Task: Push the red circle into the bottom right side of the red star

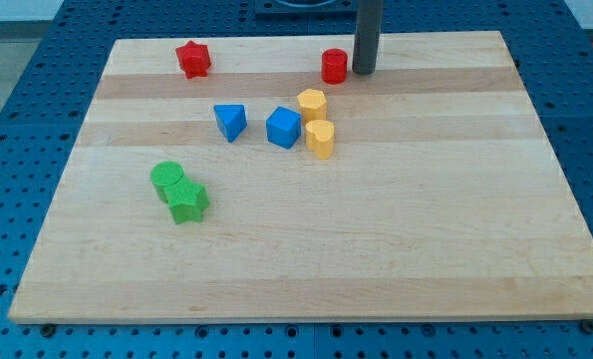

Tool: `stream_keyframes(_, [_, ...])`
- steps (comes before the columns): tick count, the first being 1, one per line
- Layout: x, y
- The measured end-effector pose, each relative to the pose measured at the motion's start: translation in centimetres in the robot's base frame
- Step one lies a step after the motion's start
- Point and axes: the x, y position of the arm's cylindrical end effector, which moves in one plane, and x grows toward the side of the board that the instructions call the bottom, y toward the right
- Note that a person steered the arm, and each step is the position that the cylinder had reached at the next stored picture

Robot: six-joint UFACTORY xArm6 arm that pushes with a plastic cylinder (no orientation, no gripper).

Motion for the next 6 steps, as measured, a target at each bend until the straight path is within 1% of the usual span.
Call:
stream_keyframes(1, [-0.2,-4.9])
stream_keyframes(2, [-0.2,-11.9])
stream_keyframes(3, [-0.2,-11.9])
stream_keyframes(4, [0.4,-7.6])
stream_keyframes(5, [2.4,-7.9])
stream_keyframes(6, [2.9,-12.8])
